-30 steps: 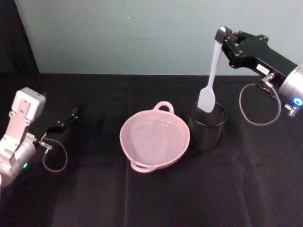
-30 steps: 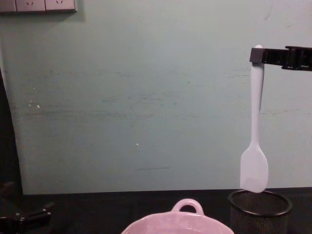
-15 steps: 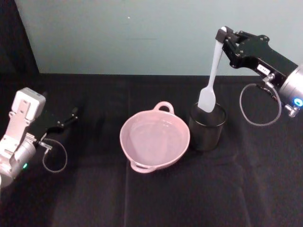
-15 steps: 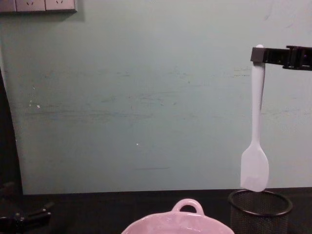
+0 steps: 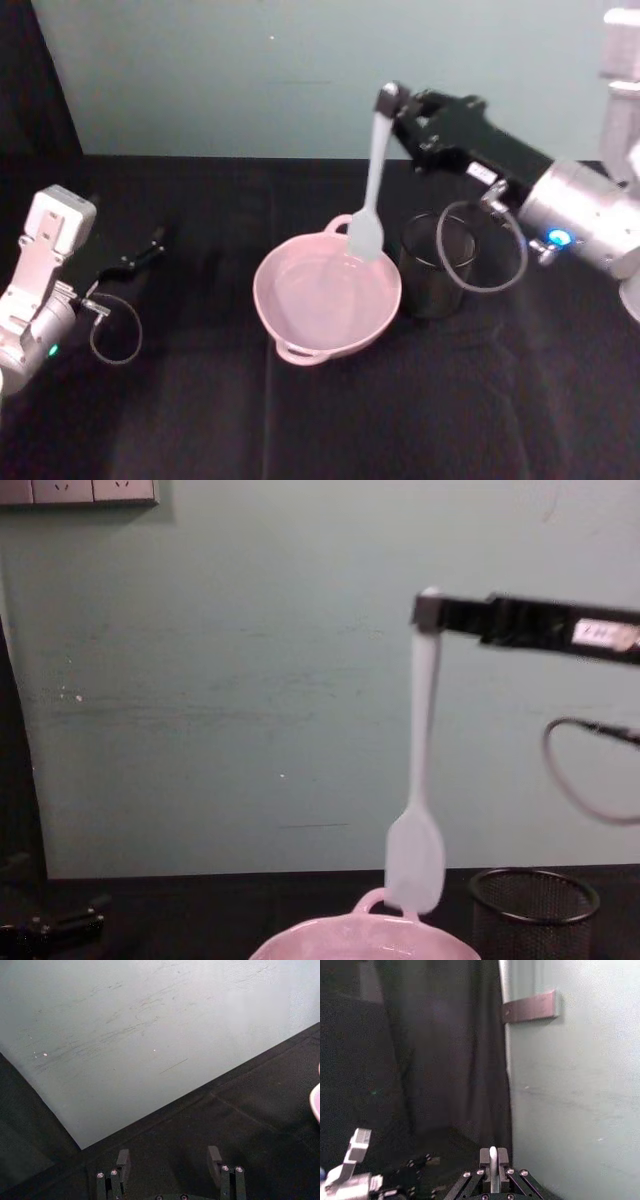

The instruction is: Use the one hand to pick up the spoon and stir the clear water in the bowl.

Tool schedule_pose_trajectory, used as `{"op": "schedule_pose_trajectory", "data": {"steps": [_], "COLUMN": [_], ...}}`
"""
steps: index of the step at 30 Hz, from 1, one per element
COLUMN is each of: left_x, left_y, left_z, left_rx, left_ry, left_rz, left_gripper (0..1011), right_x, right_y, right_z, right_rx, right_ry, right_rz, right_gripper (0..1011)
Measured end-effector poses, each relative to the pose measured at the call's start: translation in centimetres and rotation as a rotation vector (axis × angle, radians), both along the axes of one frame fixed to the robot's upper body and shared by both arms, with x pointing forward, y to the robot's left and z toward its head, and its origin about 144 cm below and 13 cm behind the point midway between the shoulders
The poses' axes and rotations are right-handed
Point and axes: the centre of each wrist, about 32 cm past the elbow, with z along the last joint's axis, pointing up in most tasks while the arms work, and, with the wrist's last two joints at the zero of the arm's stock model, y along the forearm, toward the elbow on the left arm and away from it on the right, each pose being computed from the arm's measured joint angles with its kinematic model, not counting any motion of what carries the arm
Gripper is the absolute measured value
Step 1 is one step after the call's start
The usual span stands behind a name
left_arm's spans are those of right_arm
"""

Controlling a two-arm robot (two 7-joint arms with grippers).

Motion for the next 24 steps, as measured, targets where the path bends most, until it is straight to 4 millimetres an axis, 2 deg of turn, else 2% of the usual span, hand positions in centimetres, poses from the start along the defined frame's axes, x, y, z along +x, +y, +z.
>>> {"op": "schedule_pose_trajectory", "data": {"steps": [7,13,24], "left_x": [0.0,0.0,0.0], "left_y": [0.0,0.0,0.0], "left_z": [0.0,0.0,0.0], "left_rx": [0.0,0.0,0.0], "left_ry": [0.0,0.0,0.0], "left_rz": [0.0,0.0,0.0], "left_gripper": [1011,1011,1011], "right_x": [0.5,0.5,1.5], "right_y": [1.9,2.6,4.7], "right_z": [-3.1,-5.3,-7.0], "right_rx": [-0.024,-0.032,0.001], "right_ry": [0.039,0.075,0.11], "right_rz": [0.07,0.095,0.127], "right_gripper": [95,96,96]}}
